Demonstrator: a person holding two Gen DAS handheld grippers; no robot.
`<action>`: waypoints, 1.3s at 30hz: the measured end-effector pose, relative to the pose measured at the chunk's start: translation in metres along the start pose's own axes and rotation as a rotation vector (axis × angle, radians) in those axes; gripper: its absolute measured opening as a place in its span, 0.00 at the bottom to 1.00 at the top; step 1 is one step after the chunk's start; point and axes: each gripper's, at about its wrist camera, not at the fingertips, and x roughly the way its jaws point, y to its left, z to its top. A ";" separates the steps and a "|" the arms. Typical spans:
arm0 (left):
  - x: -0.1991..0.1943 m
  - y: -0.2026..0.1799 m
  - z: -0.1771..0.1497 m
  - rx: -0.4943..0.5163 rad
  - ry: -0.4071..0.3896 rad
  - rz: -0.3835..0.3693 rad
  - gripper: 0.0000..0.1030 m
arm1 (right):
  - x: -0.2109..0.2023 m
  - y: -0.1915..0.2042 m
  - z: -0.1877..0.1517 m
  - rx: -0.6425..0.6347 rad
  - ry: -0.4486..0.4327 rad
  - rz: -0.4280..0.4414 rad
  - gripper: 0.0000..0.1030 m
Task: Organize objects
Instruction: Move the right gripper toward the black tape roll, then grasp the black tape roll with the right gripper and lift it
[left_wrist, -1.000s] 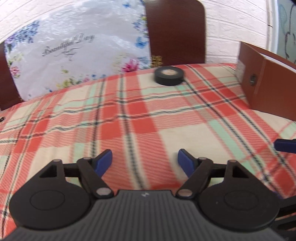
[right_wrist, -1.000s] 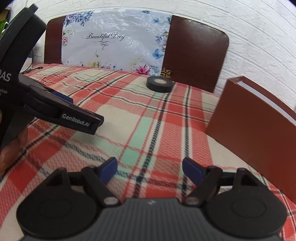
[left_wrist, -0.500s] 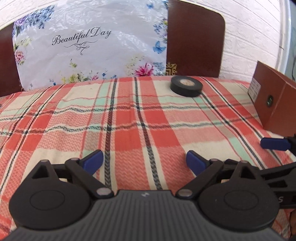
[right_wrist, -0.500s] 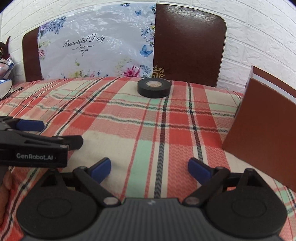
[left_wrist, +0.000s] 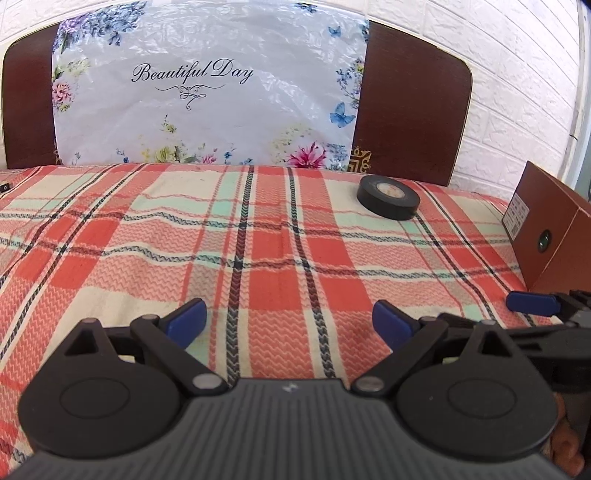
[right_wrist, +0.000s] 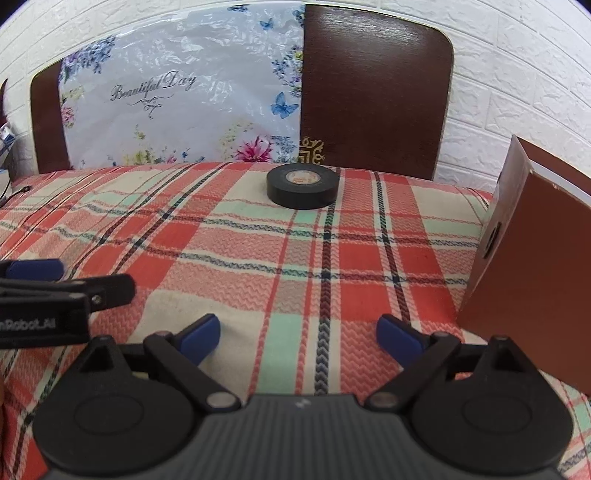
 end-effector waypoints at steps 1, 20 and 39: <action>0.000 0.000 0.000 0.002 0.000 0.001 0.95 | 0.003 -0.002 0.002 0.010 0.005 -0.001 0.92; 0.000 0.005 0.000 -0.030 -0.009 -0.028 0.96 | 0.079 -0.008 0.056 0.073 -0.024 -0.072 0.92; 0.000 0.006 0.000 -0.039 -0.011 -0.034 0.97 | 0.142 0.004 0.109 0.027 -0.042 -0.056 0.86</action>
